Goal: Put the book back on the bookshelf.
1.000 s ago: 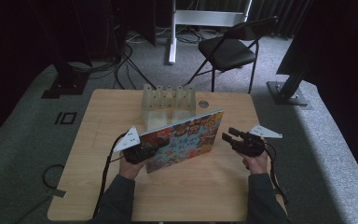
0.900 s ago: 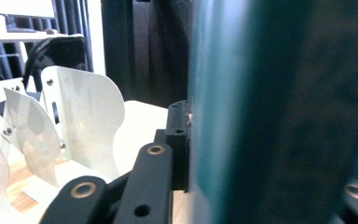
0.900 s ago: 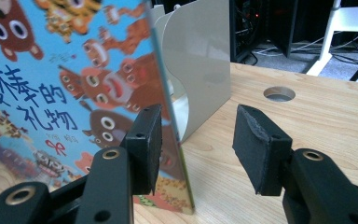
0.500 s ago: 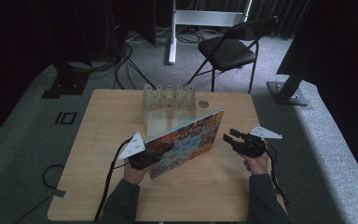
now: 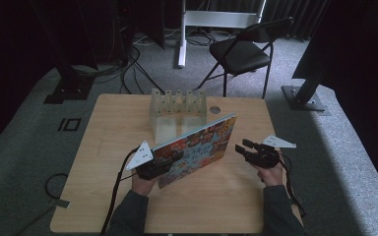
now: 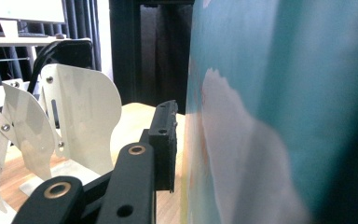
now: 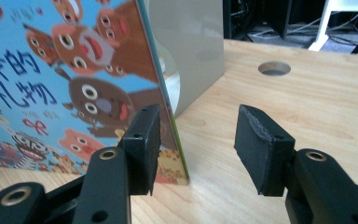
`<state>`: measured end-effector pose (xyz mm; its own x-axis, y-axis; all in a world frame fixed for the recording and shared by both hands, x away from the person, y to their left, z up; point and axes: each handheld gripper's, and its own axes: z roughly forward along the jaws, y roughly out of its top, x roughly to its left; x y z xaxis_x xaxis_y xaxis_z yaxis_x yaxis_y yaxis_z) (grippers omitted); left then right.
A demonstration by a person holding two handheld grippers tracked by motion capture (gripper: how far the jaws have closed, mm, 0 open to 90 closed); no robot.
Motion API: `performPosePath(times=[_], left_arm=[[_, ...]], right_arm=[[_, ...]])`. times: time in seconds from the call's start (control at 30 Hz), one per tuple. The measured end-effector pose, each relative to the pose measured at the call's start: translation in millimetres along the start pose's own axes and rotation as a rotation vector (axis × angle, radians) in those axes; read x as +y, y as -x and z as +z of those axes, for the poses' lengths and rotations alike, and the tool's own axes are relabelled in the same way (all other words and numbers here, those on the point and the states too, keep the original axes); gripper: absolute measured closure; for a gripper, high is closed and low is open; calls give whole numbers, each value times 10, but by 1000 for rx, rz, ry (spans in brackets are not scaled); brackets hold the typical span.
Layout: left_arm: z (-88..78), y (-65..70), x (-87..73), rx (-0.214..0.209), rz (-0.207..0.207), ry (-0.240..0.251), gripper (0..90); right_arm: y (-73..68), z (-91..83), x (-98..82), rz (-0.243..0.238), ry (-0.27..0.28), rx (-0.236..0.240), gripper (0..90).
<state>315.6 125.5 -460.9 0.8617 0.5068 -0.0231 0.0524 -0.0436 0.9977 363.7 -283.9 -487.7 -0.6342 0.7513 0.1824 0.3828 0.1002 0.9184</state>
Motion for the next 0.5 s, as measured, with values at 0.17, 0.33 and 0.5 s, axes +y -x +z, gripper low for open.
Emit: performPosePath(times=[0.17,0.33,0.5], left_arm=[[2,3,-28,6,0,-3,675],[2,9,-66,-1,-2,0,650],[5,17,-103,3,-6,2,638]], right_arm=[[23,9,-53,4,-18,-9,499],[26,20,-102,-5,-46,-26,493],[41,44,-163,-14,-83,-49,485]])
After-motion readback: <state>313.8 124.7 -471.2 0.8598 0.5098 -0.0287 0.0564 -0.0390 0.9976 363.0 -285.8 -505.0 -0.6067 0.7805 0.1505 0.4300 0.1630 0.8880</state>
